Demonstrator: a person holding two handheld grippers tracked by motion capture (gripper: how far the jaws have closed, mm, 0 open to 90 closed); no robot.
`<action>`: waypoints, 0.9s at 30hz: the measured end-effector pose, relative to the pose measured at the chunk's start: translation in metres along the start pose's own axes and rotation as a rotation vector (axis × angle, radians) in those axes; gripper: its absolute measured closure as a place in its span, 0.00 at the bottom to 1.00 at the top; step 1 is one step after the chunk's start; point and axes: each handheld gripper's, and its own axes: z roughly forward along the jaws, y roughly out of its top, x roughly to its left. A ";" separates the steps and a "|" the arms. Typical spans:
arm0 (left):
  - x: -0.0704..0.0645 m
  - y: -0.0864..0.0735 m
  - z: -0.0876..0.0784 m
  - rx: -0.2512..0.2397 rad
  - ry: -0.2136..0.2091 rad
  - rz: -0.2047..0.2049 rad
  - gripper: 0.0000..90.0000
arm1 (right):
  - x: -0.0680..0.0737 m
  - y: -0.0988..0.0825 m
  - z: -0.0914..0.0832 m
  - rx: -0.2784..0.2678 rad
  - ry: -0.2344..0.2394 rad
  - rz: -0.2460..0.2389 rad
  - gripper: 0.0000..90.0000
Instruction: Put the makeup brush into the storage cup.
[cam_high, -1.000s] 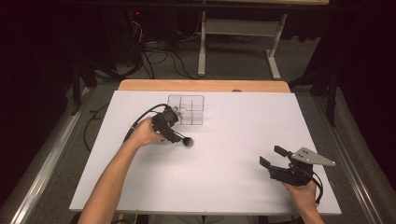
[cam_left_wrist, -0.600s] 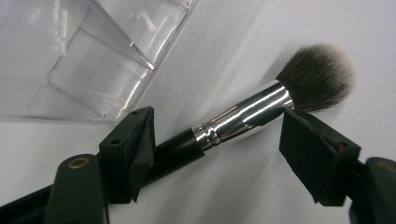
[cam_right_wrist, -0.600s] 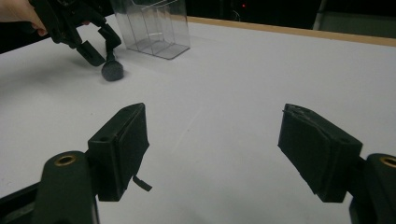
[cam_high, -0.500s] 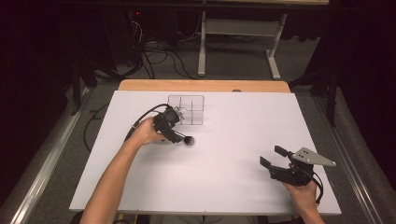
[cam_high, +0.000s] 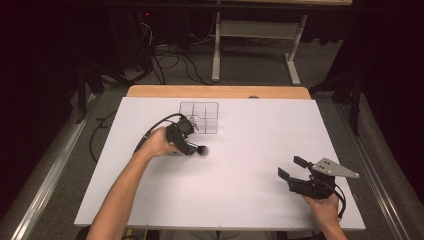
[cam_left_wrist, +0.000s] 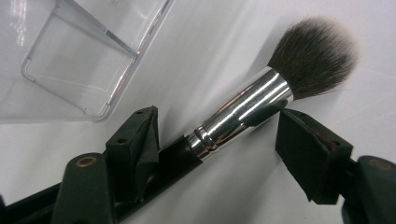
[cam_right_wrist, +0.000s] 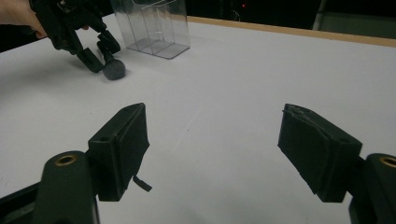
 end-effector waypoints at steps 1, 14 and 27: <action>-0.001 0.000 0.000 0.001 0.003 0.001 0.34 | 0.000 0.000 0.000 0.000 0.000 0.002 0.29; -0.004 0.002 -0.001 0.023 -0.007 -0.018 0.41 | -0.001 0.000 0.000 -0.001 0.000 0.000 0.29; -0.011 0.005 -0.003 0.044 -0.015 -0.007 0.57 | 0.001 0.000 0.000 0.002 -0.005 0.002 0.29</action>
